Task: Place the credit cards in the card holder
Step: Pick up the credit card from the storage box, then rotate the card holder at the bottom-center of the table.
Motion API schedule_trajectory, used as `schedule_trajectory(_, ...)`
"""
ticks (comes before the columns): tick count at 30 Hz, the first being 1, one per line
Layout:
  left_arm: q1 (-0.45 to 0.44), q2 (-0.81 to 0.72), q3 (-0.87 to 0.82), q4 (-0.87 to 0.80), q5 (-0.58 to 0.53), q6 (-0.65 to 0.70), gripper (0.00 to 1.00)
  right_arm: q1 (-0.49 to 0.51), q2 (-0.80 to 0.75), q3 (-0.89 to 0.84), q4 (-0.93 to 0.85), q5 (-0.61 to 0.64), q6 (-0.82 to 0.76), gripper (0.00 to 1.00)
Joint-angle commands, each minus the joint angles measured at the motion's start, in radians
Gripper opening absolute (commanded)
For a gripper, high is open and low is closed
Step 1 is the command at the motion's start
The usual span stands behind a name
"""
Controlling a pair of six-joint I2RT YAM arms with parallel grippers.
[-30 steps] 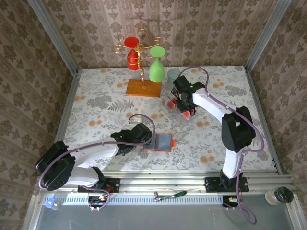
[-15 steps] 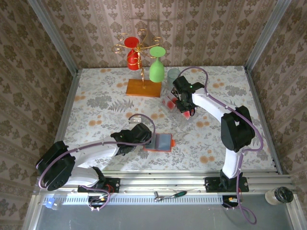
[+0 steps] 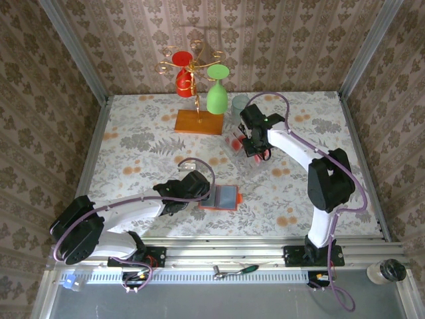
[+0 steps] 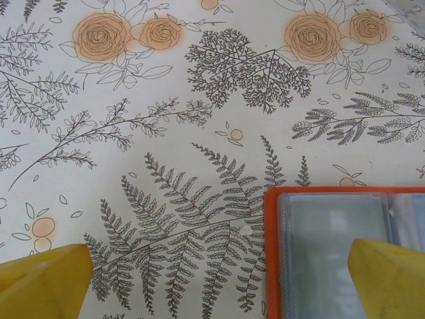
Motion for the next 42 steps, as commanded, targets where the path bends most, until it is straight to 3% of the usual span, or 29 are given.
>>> schedule_trajectory(1, 0.008, -0.002, -0.016, -0.013, 0.0, -0.005, 1.0, -0.001, -0.059, 0.042, -0.034, -0.052, -0.013, 0.0)
schedule_trajectory(11, 0.0, 0.038, -0.028, 0.038, 0.063, -0.01, 1.0, -0.001, -0.228, -0.025, 0.021, -0.226, 0.066, 0.0)
schedule_trajectory(21, -0.062, 0.124, -0.029, 0.117, 0.069, -0.089, 1.0, -0.051, -0.448, -0.381, 0.249, -0.438, 0.243, 0.0)
schedule_trajectory(31, -0.136, 0.208, 0.015, 0.137, 0.026, -0.16, 1.0, -0.115, -0.558, -0.601, 0.364, -0.526, 0.322, 0.0)
schedule_trajectory(42, -0.214, 0.237, 0.038, 0.124, -0.03, -0.225, 1.0, -0.14, -0.599, -0.659, 0.379, -0.548, 0.332, 0.0)
